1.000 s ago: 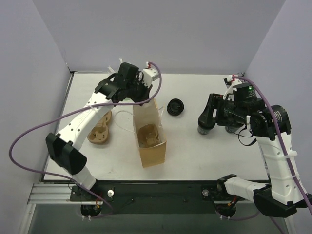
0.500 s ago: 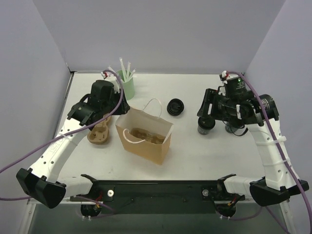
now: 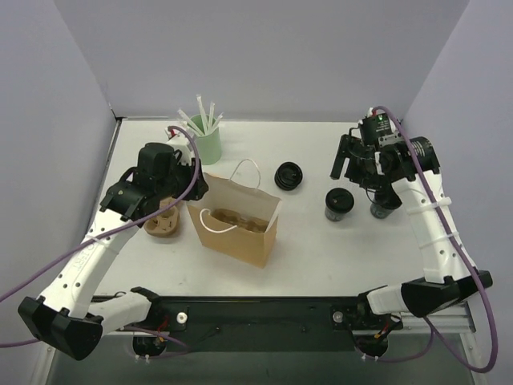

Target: Pack the takeout coffee

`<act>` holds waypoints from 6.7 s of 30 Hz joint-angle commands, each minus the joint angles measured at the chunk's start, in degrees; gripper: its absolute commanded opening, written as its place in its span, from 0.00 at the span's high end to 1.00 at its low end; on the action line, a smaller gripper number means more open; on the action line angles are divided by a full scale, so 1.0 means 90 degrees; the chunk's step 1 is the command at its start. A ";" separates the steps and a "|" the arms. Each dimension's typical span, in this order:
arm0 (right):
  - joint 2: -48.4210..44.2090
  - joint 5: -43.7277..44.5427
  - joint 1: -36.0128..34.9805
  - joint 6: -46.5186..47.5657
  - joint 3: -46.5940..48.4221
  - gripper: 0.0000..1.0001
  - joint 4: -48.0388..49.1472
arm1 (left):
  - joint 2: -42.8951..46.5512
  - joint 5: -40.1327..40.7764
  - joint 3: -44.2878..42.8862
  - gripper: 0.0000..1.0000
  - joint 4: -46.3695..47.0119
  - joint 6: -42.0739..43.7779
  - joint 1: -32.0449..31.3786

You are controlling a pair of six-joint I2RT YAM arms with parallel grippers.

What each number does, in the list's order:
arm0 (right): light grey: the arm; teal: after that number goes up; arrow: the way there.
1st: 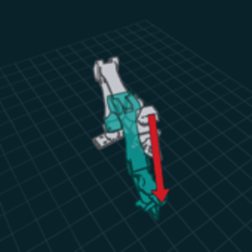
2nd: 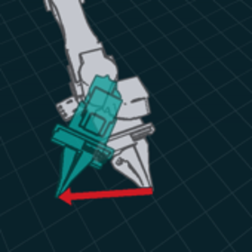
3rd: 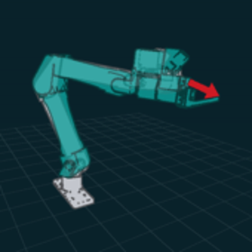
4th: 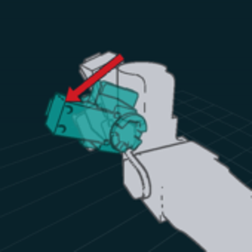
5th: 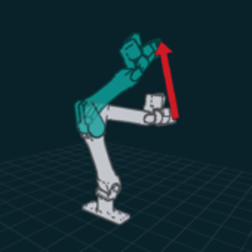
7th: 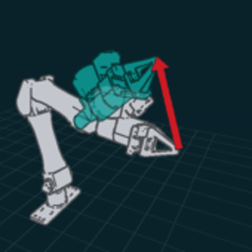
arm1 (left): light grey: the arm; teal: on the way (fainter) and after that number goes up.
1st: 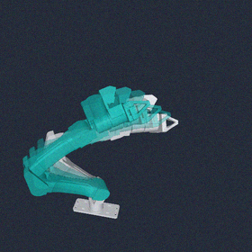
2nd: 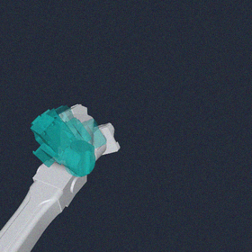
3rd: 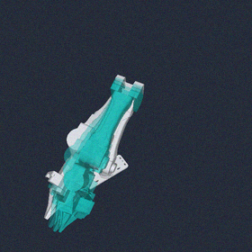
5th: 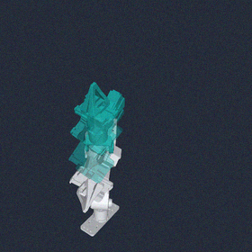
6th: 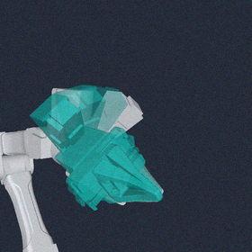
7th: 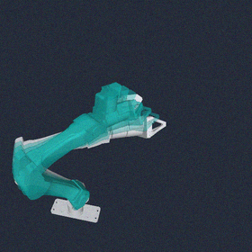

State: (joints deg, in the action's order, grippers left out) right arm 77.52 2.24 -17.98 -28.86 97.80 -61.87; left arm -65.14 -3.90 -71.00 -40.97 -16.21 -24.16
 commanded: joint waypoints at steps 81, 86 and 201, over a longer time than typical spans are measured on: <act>0.0675 -0.0034 -0.0130 0.2230 0.0576 0.44 0.0020 | -0.0135 -0.0415 -0.0373 0.59 0.0000 0.0141 -0.0313; 0.0518 -0.0434 -0.0736 0.2610 0.2012 0.45 -0.0284 | -0.0096 -0.0592 -0.0285 0.86 0.0060 0.0131 -0.0323; 0.0079 0.2172 -0.5238 0.5442 -0.3191 0.47 0.4199 | 0.3420 -0.1491 0.3934 1.00 0.4035 -0.1246 -0.0870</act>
State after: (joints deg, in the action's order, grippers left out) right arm 79.81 21.28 -64.90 16.64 66.72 -19.66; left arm -35.18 -18.04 -35.90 -5.06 -26.85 -31.79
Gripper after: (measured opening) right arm 0.694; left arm 0.022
